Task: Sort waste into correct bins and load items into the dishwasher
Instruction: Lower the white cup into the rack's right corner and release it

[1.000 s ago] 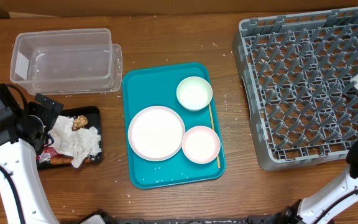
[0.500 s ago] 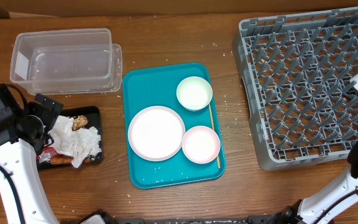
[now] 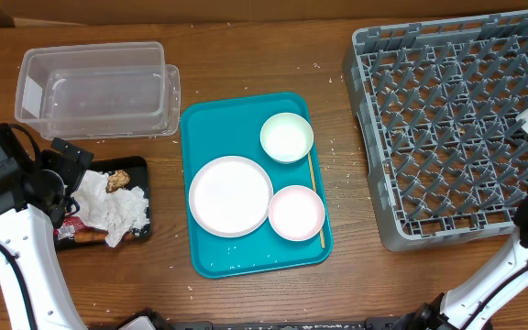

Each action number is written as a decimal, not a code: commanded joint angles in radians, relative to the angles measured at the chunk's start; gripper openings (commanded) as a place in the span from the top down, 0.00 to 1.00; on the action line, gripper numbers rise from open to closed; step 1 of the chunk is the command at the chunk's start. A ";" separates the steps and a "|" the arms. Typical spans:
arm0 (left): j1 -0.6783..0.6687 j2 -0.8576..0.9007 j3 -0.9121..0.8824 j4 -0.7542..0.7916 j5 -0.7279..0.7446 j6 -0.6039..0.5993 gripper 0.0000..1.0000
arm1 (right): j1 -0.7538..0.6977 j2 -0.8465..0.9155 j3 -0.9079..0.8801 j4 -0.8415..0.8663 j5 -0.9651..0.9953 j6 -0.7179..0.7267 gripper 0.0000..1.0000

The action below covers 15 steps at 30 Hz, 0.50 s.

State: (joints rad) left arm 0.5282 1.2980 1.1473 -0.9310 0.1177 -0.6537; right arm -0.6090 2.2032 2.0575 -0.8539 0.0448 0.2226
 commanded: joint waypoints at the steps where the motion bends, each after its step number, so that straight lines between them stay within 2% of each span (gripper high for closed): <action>1: 0.002 0.000 0.017 0.000 0.003 -0.012 0.00 | -0.004 0.019 0.023 -0.016 0.014 -0.014 0.96; 15: 0.002 0.000 0.017 0.000 0.003 -0.012 0.00 | -0.004 0.019 0.024 -0.105 0.013 -0.013 0.96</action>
State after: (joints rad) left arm 0.5282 1.2980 1.1473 -0.9314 0.1177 -0.6537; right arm -0.6090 2.2154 2.0575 -0.9478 0.0525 0.2123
